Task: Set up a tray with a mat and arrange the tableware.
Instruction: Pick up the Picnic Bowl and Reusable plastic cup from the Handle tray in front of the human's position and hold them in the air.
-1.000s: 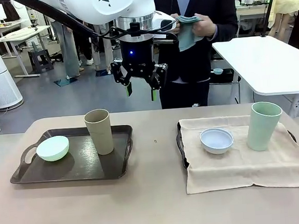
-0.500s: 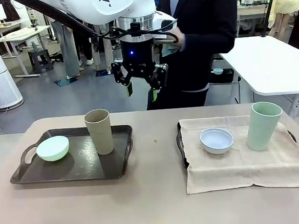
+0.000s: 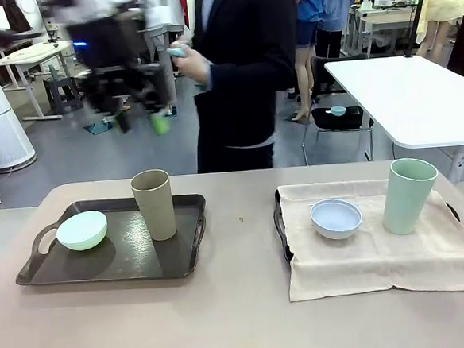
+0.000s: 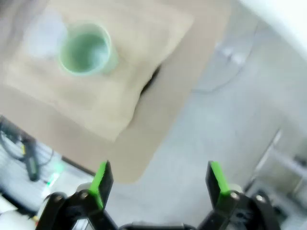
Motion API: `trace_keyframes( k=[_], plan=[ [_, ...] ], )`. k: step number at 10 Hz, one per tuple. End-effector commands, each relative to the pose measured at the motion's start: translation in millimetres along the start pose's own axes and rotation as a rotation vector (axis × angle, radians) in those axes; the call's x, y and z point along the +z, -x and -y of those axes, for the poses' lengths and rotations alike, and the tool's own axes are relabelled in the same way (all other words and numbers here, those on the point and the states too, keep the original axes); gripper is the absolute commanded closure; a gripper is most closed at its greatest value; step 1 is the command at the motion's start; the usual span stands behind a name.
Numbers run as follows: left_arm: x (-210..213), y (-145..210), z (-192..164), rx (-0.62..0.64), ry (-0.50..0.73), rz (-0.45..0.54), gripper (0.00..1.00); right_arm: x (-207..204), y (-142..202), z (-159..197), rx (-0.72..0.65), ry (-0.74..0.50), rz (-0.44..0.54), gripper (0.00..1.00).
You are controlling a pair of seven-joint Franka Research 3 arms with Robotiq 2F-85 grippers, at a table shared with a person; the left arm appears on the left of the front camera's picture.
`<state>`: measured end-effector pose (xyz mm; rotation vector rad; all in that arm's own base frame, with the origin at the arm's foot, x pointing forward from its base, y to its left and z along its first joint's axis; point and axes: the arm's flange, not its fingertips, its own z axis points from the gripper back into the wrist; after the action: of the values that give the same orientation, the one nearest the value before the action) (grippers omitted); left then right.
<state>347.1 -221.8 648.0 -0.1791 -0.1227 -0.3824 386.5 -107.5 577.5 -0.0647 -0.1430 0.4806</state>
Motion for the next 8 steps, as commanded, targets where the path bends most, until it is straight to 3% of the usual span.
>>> trace_keyframes(
  k=[1, 2, 4, 5, 6, 7, 8],
  plan=[
    [-3, 48, -62, -0.040, 0.145, -0.052, 0.25, 9, -3, -17, 0.036, -0.439, -0.183, 0.00],
    [0, 0, 0, 0.000, 0.000, 0.000, 0.25, 0, 0, 0, 0.000, 0.000, 0.000, 0.00],
    [0, 0, 0, 0.000, 0.000, 0.000, 0.25, 0, 0, 0, 0.000, 0.000, 0.000, 0.00],
    [0, 0, 0, 0.000, 0.000, 0.000, 0.25, 5, 1, -8, 0.022, -0.097, -0.072, 0.00],
    [-2, 16, -10, -0.026, 0.045, -0.005, 0.25, -4, -16, -4, 0.111, -0.354, -0.131, 0.00],
    [-1, 20, -36, 0.014, 0.243, 0.066, 0.25, 1, -24, 24, 0.136, -0.642, -0.054, 0.00],
    [3, 43, -71, 0.079, 0.363, 0.113, 0.25, 6, -20, 65, 0.087, -0.951, 0.093, 0.00]
  ],
)
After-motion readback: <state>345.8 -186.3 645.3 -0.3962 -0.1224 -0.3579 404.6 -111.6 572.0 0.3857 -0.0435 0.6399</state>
